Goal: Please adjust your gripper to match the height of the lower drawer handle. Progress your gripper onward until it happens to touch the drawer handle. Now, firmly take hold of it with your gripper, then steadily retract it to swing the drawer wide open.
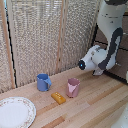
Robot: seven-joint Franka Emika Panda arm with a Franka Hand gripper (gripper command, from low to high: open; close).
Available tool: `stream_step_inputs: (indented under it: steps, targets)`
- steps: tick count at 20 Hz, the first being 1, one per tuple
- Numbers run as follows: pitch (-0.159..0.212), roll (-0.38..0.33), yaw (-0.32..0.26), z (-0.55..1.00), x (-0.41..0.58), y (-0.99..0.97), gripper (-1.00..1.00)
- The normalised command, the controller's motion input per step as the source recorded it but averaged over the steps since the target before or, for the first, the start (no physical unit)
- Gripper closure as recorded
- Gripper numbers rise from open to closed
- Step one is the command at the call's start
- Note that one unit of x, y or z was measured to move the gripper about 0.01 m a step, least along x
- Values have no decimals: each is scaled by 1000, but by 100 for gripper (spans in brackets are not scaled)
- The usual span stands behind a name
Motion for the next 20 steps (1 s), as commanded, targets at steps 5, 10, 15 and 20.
stream_step_inputs:
  steps: [5,10,15,20]
  targets:
    - [14,4,5,0,26,-63,100]
    - [0,0,23,-23,-7,84,100]
    - [49,21,20,-66,131,900,100]
    - [92,124,13,17,211,889,100]
